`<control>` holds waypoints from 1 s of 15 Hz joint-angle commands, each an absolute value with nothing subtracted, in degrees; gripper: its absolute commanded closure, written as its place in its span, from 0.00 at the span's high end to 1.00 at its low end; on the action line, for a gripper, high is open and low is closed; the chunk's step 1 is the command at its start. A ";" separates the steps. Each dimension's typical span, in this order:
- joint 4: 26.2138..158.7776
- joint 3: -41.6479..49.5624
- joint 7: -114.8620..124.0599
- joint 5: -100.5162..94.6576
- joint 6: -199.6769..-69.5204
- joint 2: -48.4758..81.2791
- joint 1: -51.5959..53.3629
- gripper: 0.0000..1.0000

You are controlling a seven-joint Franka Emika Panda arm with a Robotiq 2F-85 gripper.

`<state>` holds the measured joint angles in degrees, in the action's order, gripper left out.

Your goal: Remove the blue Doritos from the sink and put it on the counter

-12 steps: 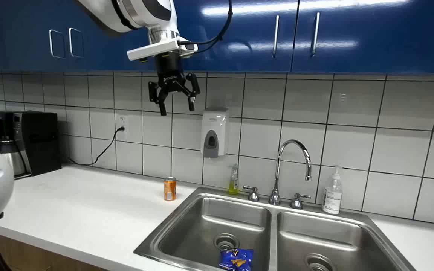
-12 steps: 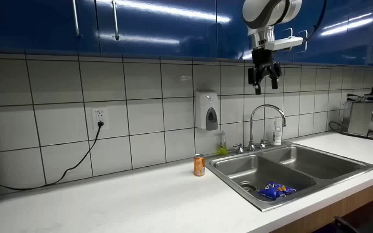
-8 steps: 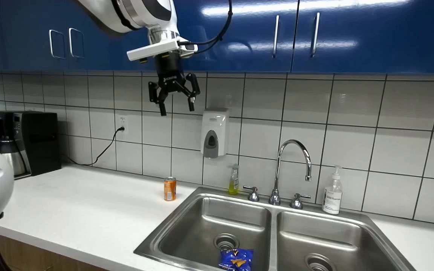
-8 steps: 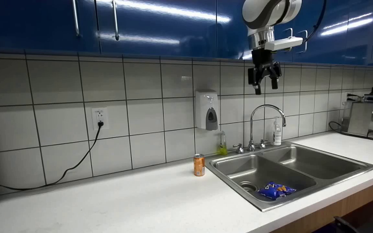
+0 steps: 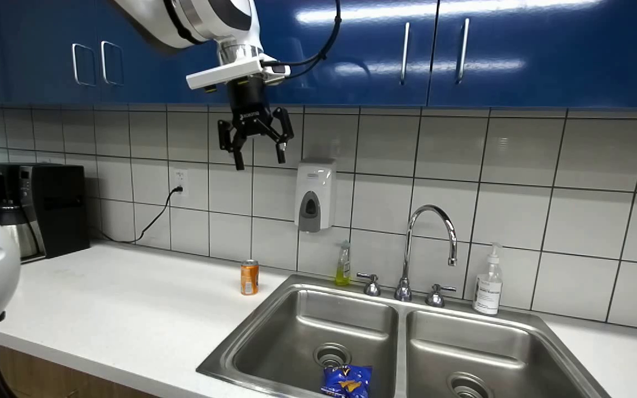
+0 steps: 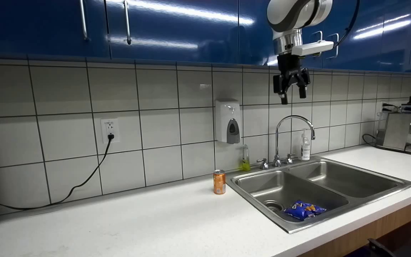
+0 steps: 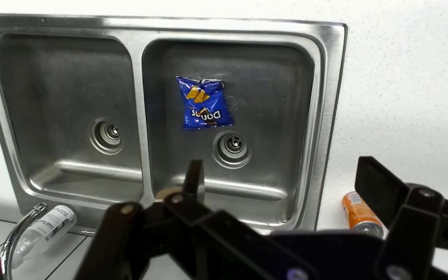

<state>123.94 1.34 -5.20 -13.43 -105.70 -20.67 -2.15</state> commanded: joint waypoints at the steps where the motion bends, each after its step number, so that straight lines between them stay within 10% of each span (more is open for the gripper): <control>1: 123.87 1.52 -5.11 -13.44 -105.64 -20.54 -2.03 1.00; 15: 128.60 6.33 -5.45 -14.05 -104.85 -22.24 -4.69 1.00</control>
<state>127.18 5.86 -5.18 -13.52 -105.64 -20.51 -3.09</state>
